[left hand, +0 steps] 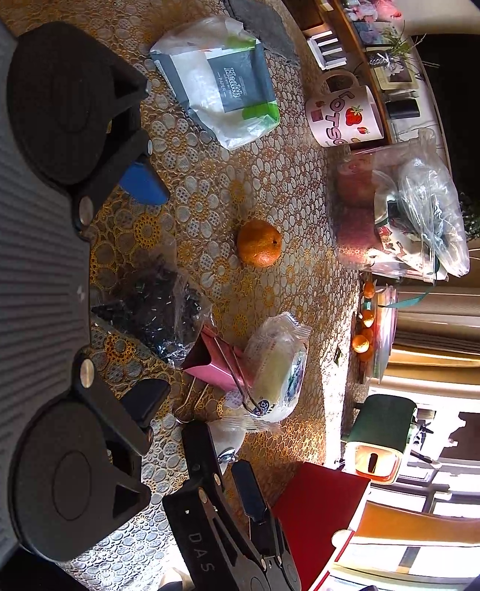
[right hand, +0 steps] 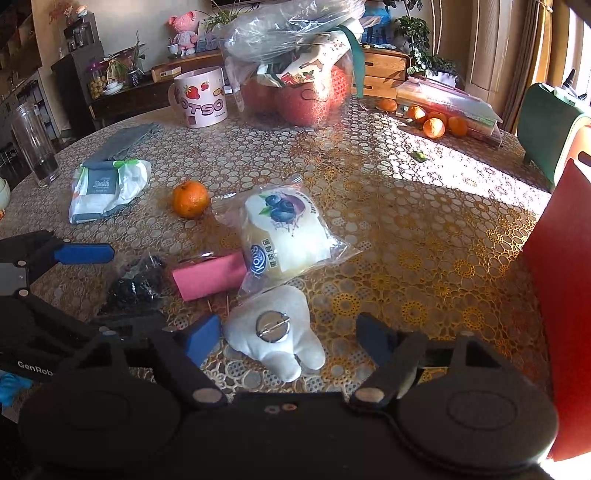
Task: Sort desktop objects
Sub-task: 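Grasp the black mesh bag with left gripper while right grasps white plush toy, then carry the black mesh bag and white plush toy over the red box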
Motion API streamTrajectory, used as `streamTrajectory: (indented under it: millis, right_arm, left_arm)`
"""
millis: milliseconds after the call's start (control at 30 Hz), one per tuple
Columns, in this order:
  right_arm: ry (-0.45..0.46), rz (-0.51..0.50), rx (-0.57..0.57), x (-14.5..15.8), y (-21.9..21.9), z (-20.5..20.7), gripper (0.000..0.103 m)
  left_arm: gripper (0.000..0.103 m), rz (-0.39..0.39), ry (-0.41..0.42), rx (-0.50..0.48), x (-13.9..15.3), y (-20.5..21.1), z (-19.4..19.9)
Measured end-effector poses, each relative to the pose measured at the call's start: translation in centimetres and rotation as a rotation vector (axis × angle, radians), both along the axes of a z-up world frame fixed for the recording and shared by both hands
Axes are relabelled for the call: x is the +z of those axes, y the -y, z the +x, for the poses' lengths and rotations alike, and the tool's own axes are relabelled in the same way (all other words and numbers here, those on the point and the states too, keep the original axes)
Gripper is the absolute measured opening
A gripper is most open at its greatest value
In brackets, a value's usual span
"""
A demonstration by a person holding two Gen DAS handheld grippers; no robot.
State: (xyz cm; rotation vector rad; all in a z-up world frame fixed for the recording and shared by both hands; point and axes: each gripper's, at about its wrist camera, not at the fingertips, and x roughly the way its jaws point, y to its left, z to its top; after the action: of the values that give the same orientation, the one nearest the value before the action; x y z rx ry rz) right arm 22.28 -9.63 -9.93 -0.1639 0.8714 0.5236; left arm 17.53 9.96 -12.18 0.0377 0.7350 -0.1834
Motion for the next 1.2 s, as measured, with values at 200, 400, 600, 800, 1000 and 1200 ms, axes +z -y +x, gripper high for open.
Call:
streamTrajectory:
  millis: [200, 400, 600, 800, 1000, 1200]
  right_arm:
    - [-0.01, -0.015, 0.002, -0.4, -0.5, 0.2, 0.07]
    - [-0.008, -0.023, 0.013, -0.3, -0.7, 0.0, 0.063]
    - [-0.012, -0.017, 0.01, -0.1, -0.6, -0.1, 0.057]
    - [-0.019, -0.007, 0.0, 0.1, 0.1, -0.7, 0.056]
    - [-0.019, 0.011, -0.014, 0.7, 1.4, -1.8, 0.056]
    - [-0.022, 0.016, -0.026, 1.0, 2.9, -3.4, 0.055]
  left_arm:
    - [0.1, -0.005, 0.012, 0.007, 0.0, -0.1, 0.0]
    - [0.088, -0.014, 0.014, -0.009, 0.2, 0.1, 0.0]
    - [0.071, -0.016, 0.007, -0.012, 0.5, 0.3, -0.1]
    - [0.058, -0.009, -0.009, -0.004, 0.9, 0.5, -0.3]
    - [0.048, -0.01, -0.029, 0.008, 1.4, 1.0, -1.1]
    - [0.044, -0.015, -0.042, 0.02, 2.1, 1.8, -2.5]
